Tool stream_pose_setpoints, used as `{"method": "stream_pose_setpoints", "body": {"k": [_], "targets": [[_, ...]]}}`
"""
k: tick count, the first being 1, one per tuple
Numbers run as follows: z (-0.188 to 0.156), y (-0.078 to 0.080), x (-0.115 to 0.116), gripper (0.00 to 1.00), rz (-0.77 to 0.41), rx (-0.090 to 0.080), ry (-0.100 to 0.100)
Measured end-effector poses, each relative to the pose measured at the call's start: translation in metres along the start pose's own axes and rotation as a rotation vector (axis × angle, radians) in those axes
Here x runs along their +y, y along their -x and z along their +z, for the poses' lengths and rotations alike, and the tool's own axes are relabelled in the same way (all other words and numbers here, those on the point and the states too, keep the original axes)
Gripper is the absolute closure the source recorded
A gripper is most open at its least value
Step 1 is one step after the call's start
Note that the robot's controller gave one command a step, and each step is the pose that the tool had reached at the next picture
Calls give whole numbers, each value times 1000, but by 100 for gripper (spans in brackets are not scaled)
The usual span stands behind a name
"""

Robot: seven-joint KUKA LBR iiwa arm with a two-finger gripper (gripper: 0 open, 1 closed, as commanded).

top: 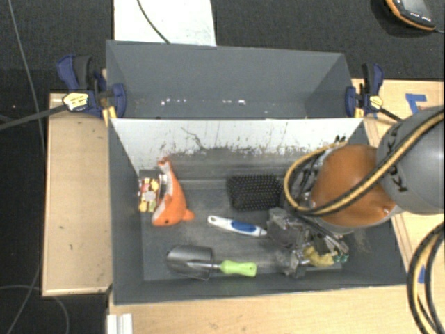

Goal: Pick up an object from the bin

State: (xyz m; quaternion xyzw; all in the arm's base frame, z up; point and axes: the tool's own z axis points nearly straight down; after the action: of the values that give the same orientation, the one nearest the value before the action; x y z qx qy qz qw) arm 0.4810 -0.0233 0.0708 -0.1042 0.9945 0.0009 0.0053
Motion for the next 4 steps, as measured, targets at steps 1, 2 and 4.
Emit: {"method": "stream_pose_setpoints", "body": {"k": [1,2,4], "targets": [[4,72,10,0,290,71,9],[0,1,0,100,2,0,0],[-2,1,0,100,3,0,1]]}}
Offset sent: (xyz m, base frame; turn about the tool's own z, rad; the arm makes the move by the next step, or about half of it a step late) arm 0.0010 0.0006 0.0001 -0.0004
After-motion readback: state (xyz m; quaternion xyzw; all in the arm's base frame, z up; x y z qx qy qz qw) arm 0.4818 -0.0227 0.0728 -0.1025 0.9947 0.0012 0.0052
